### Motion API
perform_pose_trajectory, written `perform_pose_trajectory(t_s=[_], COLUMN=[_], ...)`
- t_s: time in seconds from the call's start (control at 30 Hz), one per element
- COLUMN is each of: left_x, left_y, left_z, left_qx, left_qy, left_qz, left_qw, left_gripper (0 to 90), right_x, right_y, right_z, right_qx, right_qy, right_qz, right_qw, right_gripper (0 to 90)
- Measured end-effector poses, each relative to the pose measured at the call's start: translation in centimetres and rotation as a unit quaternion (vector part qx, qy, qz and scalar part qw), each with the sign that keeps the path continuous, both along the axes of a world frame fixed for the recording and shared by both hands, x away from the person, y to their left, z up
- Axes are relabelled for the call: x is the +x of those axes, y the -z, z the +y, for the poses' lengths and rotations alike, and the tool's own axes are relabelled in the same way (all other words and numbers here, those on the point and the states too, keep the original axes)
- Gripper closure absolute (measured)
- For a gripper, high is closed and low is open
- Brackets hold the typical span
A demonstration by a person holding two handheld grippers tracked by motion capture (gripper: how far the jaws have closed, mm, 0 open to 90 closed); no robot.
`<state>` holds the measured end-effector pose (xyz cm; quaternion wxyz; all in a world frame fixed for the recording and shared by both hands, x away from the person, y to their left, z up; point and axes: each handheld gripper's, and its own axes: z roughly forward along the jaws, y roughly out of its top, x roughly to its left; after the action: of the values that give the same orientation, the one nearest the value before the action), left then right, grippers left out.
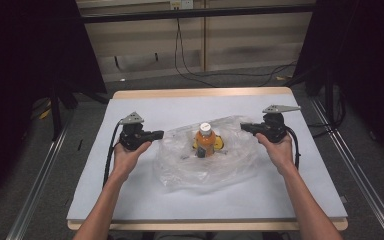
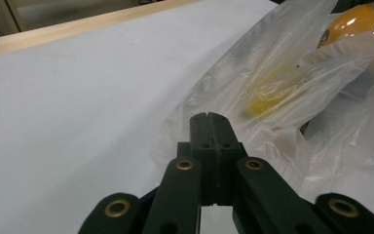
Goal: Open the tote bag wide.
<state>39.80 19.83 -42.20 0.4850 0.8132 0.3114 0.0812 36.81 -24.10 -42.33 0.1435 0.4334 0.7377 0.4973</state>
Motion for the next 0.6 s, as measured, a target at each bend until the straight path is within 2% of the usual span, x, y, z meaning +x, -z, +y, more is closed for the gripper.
perform_pose_trajectory(t_s=[0.1,0.27,0.37,0.47,0.6], left_x=[-0.8,-1.9,-2.2,-2.4,-2.7], left_y=[-0.5,-0.8,-0.7,-0.4,-0.8], left_z=[-0.2,-0.7,-1.2,-1.5,-1.8], left_qx=[0.001,-0.001,-0.002,0.011,0.013], left_qy=[0.013,0.032,0.039,0.042,0.051], left_qz=[-0.009,-0.017,-0.015,-0.010,-0.015], left_qw=[0.9999,0.9993,0.9991,0.9990,0.9985], left_gripper=[90.0,90.0,90.0,90.0,90.0], right_x=[-0.3,-1.0,-0.8,-0.6,-1.4], right_y=[-0.7,-2.2,-2.5,-2.1,-2.4], right_z=[-0.3,-0.3,-0.9,-1.4,-0.3], right_qx=[0.028,0.029,0.043,0.038,0.022], right_qy=[-0.002,-0.003,0.004,0.011,-0.012], right_qz=[-0.009,-0.028,-0.028,-0.022,-0.029], right_qw=[0.9996,0.9992,0.9987,0.9990,0.9993], right_gripper=[90.0,90.0,90.0,90.0,90.0])
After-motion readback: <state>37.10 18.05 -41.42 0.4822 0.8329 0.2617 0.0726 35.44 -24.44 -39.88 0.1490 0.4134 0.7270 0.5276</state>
